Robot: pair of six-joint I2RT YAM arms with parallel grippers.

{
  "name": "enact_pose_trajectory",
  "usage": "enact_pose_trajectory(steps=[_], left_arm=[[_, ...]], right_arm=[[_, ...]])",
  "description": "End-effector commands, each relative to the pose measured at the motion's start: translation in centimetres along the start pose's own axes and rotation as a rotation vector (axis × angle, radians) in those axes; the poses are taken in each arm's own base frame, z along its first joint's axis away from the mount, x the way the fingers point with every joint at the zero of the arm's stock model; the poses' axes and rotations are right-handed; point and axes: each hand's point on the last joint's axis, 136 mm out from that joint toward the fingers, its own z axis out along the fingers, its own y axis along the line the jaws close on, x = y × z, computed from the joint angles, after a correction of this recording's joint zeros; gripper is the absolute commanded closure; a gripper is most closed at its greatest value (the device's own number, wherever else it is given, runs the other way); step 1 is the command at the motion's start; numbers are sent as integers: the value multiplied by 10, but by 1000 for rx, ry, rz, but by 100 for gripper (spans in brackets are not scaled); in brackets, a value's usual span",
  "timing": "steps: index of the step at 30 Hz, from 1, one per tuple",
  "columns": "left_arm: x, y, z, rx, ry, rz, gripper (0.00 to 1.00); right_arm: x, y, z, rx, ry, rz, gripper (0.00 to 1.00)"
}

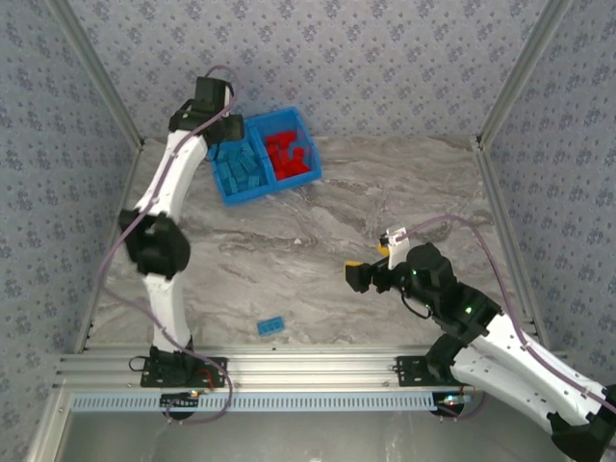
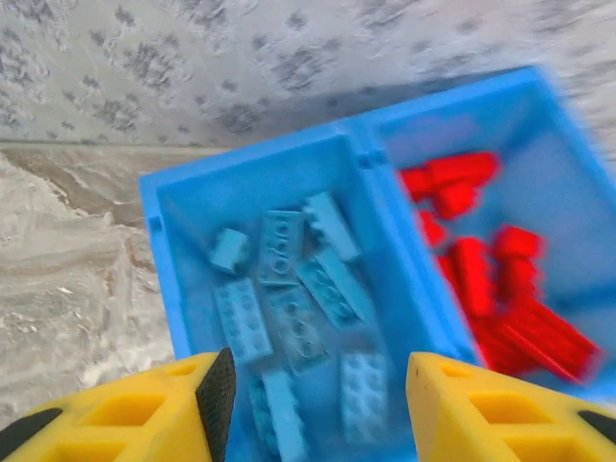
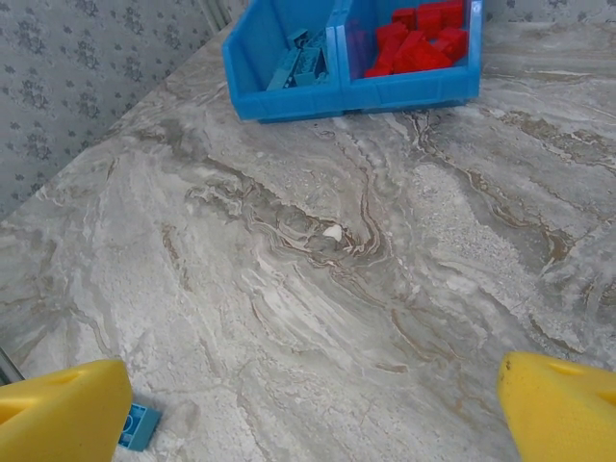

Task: Sort the legos into containers by color

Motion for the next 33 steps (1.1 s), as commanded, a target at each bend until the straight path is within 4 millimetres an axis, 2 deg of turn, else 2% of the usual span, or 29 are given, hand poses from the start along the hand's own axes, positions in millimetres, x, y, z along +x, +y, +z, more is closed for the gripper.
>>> enact_pose_trajectory(steps=[1, 6, 8, 11, 14, 16, 19, 21, 25, 29, 33], left_arm=[[8, -47, -83, 203, -121, 16, 49], [103, -81, -153, 306, -90, 179, 48], [151, -96, -174, 342, -48, 292, 48], [225, -108, -195, 369, 59, 469, 47], [285, -113, -205, 393, 178, 613, 40], [315, -112, -207, 401, 245, 697, 34], [348, -115, -204, 437, 291, 852, 27], [355, -118, -199, 422, 315, 928, 24], [379, -122, -182, 396, 296, 1203, 24], [407, -111, -168, 399, 374, 1349, 24], [429, -102, -159, 393, 463, 1408, 22]], right_arm=[[-9, -2, -7, 17, -27, 18, 0], [-9, -1, -7, 11, -29, -22, 0], [-9, 0, -6, 6, -33, -44, 0], [-10, 6, -5, -28, -44, -95, 0], [-11, 14, -4, -77, -61, -160, 0], [-12, 17, -5, -92, -77, -195, 0], [-14, 18, -5, -91, -86, -210, 0], [-14, 19, -6, -99, -83, -209, 0], [-12, 20, -9, -102, -62, -197, 0], [-11, 20, -14, -98, -52, -179, 0], [-10, 16, -18, -83, -69, -166, 0]])
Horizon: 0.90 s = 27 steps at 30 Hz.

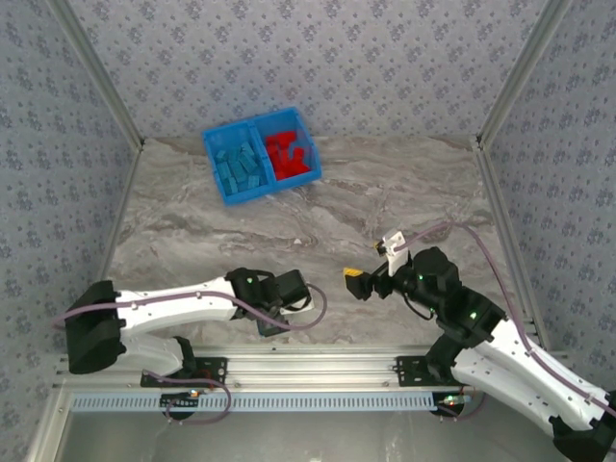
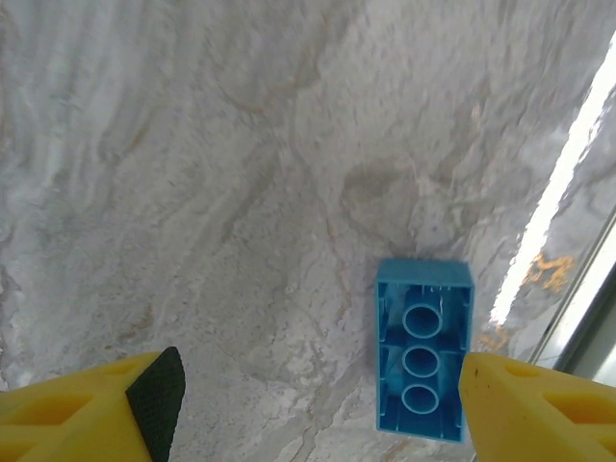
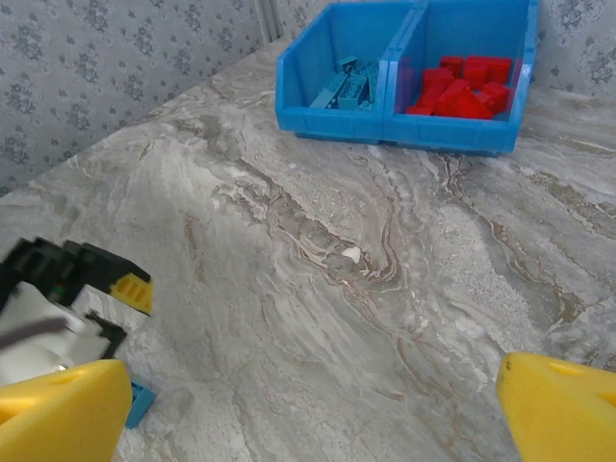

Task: Sort the legos into containers by color

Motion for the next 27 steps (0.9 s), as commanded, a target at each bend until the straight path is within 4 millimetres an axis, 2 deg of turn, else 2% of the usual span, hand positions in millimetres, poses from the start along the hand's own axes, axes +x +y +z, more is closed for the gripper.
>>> enact_pose_trajectory(steps=[1, 7, 15, 18, 22, 27], left_arm=[[6, -9, 12, 29, 40, 85, 19], [-1, -25, 30, 103, 21, 65, 15], [18, -27, 56, 159, 123, 31, 21], [20, -26, 59, 169, 134, 27, 31], [24, -26, 64, 168, 161, 30, 53], [24, -23, 64, 153, 163, 28, 64]], right_arm=[[-5, 0, -8, 8, -20, 14, 0], [1, -3, -10, 22, -7, 11, 0], [0, -5, -11, 34, -11, -2, 0], [1, -6, -11, 37, -12, -1, 0], [1, -7, -10, 41, -13, 0, 0], [0, -7, -11, 45, -17, -5, 0]])
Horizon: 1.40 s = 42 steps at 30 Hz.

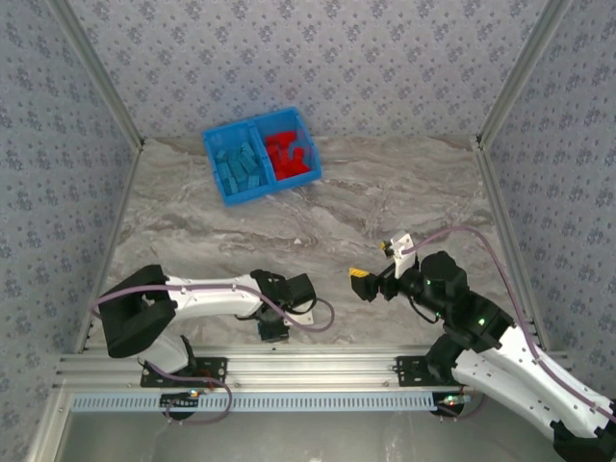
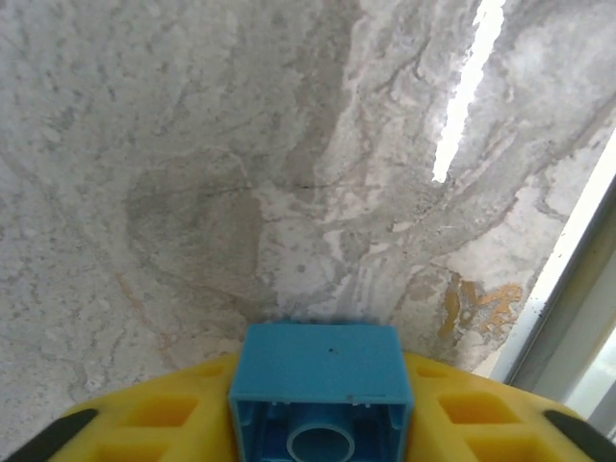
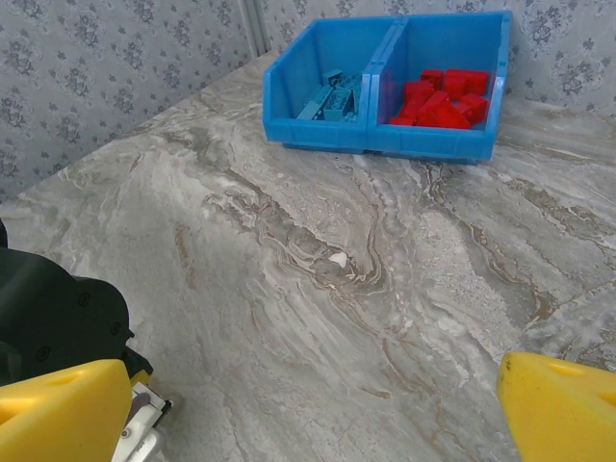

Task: Sort the legos into containers by color

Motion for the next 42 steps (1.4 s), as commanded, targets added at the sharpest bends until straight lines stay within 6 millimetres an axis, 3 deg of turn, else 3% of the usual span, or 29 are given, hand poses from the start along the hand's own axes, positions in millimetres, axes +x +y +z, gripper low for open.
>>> enact_pose_trajectory(steps=[1, 6, 10, 14, 17, 22, 26, 32, 35, 40, 42], left_arm=[[9, 20, 7, -88, 39, -15, 66], [-14, 35, -28, -139, -137, -53, 67], [-34, 69, -90, -263, -352, -127, 76], [-45, 116, -153, -377, -558, -255, 76], [-44, 159, -185, -444, -621, -360, 75], [-28, 245, -210, -507, -604, -615, 84], [-7, 320, -214, -527, -589, -907, 86], [11, 405, -183, -531, -523, -1142, 87], [17, 439, -163, -532, -478, -1221, 89], [19, 474, -134, -481, -445, -1327, 92], [20, 485, -122, -481, -435, -1354, 84]], right_arm=[[0, -2, -2, 15, -2, -8, 0], [-1, -2, -2, 15, -8, -2, 0], [-3, -3, -3, 24, -15, 7, 0], [-4, -5, -2, 32, -22, 17, 0], [-6, -5, -2, 33, -30, 24, 0], [-9, -5, -3, 33, -36, 39, 0], [-12, -4, -6, 32, -34, 47, 0], [-12, -4, -8, 35, -27, 63, 0], [-13, -5, -9, 37, -27, 73, 0], [-13, -5, -10, 40, -24, 86, 0], [-14, -5, -10, 42, -27, 92, 0]])
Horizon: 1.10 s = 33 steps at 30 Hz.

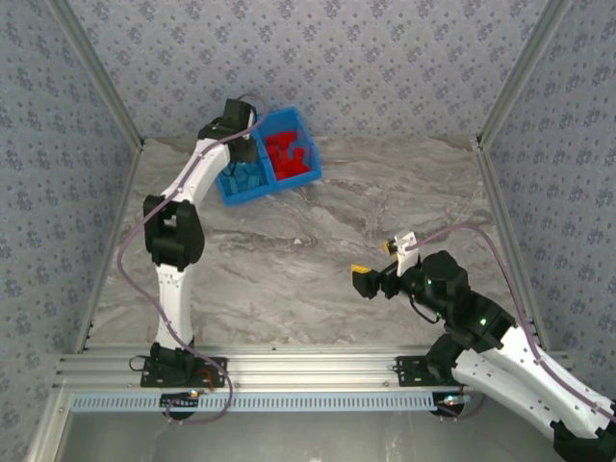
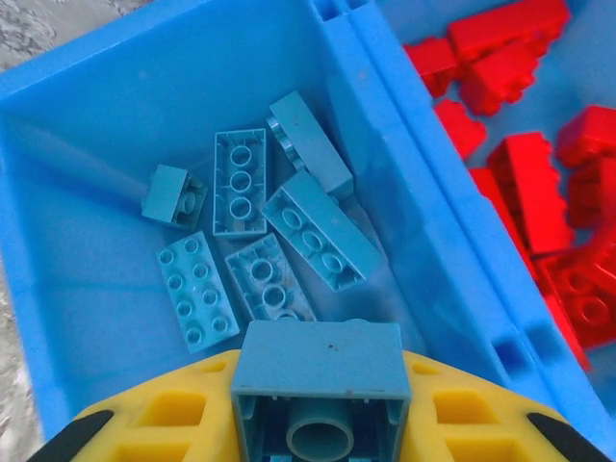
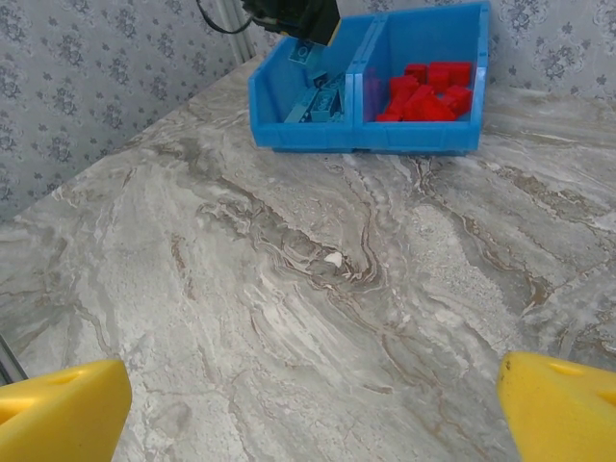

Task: Sort the legos into containers by color

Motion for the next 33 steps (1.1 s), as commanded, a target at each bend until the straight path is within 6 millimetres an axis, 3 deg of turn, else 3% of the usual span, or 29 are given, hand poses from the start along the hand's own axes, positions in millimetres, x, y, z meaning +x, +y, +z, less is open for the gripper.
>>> enact_pose_trajectory(steps=[1, 9, 16, 19, 24, 27, 30, 33], left_arm=[[-1, 5, 8, -12, 39, -82, 80], [0, -12, 27, 94, 54, -183, 58], [-12, -16, 1, 146, 27, -214, 44], [-24, -13, -30, 167, -29, -234, 42], [-37, -3, -115, 238, -213, -286, 35], [-27, 8, -168, 254, -319, -291, 26], [-3, 23, -209, 242, -401, -281, 17], [32, 41, -231, 188, -447, -253, 13]], right_arm=[[-13, 0, -8, 10, -27, 25, 0], [-13, 2, -8, -1, -28, 64, 0], [-12, 4, -9, -11, -17, 68, 0], [-12, 0, -10, 12, -20, 61, 0], [-3, -33, -8, 199, -22, 62, 0], [7, -62, -12, 356, -9, 45, 0], [20, -95, -21, 546, 3, 18, 0], [31, -132, -34, 743, 16, -22, 0]])
